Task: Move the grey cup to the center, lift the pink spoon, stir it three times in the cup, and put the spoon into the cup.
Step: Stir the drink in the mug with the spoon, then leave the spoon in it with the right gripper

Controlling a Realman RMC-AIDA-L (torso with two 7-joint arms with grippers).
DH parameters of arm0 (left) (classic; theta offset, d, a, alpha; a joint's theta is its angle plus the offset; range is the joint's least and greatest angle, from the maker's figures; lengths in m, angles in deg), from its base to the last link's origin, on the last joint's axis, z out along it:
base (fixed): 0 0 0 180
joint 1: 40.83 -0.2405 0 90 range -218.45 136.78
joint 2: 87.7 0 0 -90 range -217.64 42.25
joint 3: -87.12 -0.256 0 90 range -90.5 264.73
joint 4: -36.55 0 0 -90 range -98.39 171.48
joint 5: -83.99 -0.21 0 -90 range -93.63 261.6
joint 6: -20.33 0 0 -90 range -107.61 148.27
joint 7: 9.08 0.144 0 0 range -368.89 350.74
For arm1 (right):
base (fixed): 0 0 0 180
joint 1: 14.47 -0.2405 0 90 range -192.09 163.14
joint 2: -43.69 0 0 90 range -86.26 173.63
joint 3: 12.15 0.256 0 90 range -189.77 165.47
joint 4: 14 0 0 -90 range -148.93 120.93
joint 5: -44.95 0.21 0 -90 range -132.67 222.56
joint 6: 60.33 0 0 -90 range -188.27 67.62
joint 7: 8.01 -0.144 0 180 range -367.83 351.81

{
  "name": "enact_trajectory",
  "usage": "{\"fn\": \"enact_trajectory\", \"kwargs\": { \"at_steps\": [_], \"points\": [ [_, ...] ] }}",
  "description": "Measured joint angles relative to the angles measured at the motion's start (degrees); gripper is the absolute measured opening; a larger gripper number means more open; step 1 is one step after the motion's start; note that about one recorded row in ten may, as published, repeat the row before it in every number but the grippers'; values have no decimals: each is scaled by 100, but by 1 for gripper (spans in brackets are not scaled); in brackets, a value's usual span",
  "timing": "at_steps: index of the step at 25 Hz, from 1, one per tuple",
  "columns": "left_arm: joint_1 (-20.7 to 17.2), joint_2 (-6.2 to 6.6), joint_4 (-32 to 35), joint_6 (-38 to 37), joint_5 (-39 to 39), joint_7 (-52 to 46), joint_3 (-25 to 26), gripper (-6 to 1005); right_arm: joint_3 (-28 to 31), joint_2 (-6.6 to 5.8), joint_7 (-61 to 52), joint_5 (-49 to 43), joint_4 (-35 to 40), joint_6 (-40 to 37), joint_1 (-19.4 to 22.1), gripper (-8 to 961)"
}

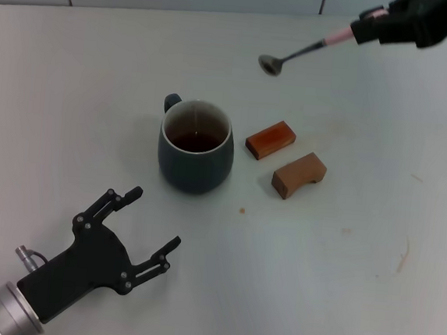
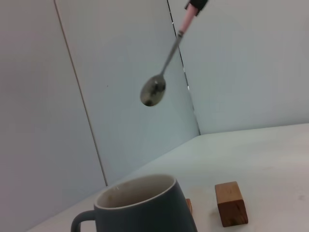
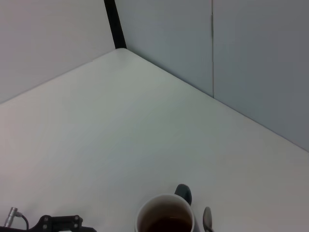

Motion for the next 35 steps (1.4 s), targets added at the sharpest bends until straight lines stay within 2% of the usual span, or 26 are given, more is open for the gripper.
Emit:
{"fn": "enact_trajectory", "kwargs": {
  "at_steps": [1,2,6,7,11,14,17,24,31,35],
  "points": [
    [12,1,0,2,-1,-1,0,847,-1,-37,-128,-83,15,-87,-213,125],
    [12,1,0,2,-1,-1,0,847,-1,-37,-128,-83,15,-87,-213,125],
    [30,2,0,2,-7,-3,0,847,-18,-119,-342,-205,-121,-290,-693,126],
    [31,3,0,3,-9,-3,0,847,-18,-119,-342,-205,-121,-290,-693,127],
    [30,3,0,3,-6,-4,0,847,-68,-152,-479,-400,-472,-515,-1175,130],
    [30,2,0,2,-4,-5,0,847,-132,-153,-505,-518,-668,-559,-1359,131],
    [41,2,0,3,-3,-5,3,847,-369,-122,-512,-778,-1051,-532,-1656,133],
    [65,2,5,1,0,-5,18,847,-840,101,-474,-1294,-1547,-242,-2030,138],
    [111,-7,-3,238,6,-21,163,847,-1265,180,-382,-1530,-2209,192,-2179,142],
    [123,-7,-29,232,7,-21,165,847,-1346,199,-346,-1561,-2349,325,-2201,145]
  ]
}}
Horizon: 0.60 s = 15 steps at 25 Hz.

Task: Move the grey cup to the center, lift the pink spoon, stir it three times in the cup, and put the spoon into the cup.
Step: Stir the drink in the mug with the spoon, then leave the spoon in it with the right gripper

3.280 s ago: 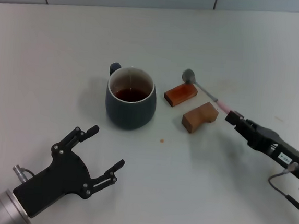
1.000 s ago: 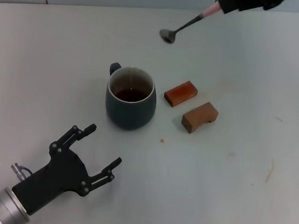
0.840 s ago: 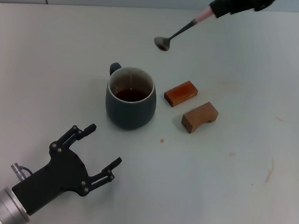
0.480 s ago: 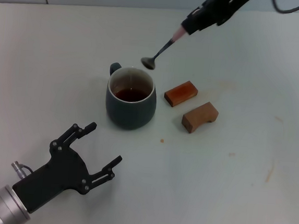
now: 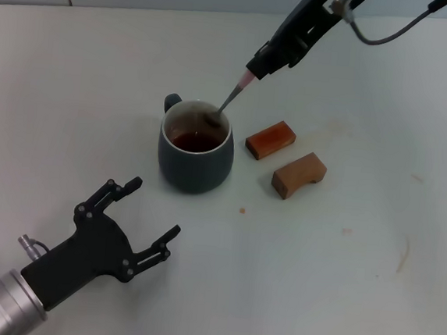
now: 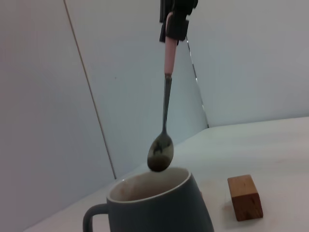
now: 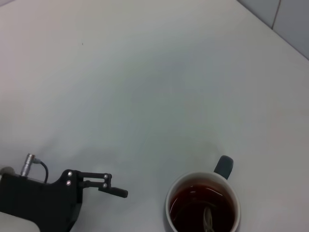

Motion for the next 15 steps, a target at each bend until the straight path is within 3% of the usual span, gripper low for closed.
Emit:
{"fn": "enact_trajectory", "kwargs": {
  "at_steps": [15],
  "points": [
    [21,-1,-42,-38,1,-1,58,847,-530,139,304,-191,-1425,899,-334,155]
  ]
}}
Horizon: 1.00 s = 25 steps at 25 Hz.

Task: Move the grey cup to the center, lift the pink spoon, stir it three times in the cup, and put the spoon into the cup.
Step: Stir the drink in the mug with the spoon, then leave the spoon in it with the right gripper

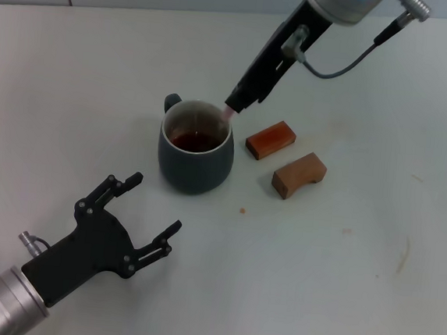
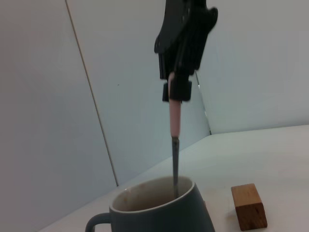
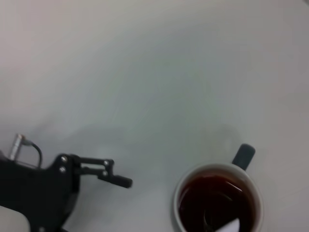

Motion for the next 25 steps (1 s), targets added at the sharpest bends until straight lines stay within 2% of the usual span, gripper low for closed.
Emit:
{"fn": "enact_trajectory", "kwargs": {
  "at_steps": [10,16,25],
  "points": [
    [-2,2,-1,3,0,0,-4,847,-121,51,148,-36,-860,575,-361,161],
    [-21,1,0,5,-3,0,-4,847,-127,27,215,-161,-1233,915,-544,165],
    [-28,1,0,13,-34,0,-4,847,-120,18,127,-427,-1133,529,-593,171]
  ]
}}
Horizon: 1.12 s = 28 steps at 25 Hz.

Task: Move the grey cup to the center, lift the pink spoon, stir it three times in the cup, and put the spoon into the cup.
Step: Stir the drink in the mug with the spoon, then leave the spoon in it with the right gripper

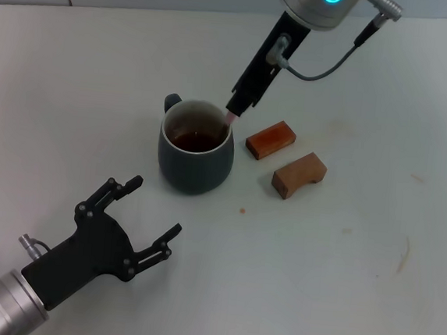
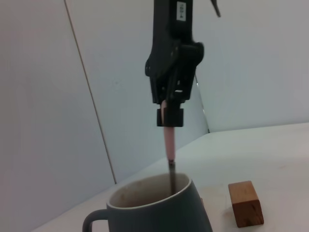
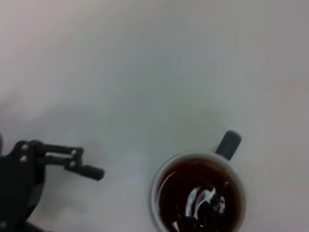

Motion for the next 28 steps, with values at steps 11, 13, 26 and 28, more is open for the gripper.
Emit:
{"fn": "enact_trajectory", "kwargs": {
  "at_steps": [11,13,26,28],
  "points": [
    [-12,0,0,18,-1,0,-21,847,-4,0,34,7,-36,194,-85,178],
    [-20,0,0,7,-1,0,-24,847,-1,0,34,-97,-35,199,-88,179],
    [-5,-9,-61,27,-1,28,-36,847,-5,22,93,333,61,-1,-118,188],
    [-17,-8,-64,27,-1,31,-33,847,-6,9,114,314,-8,154,-149,189]
  ]
}}
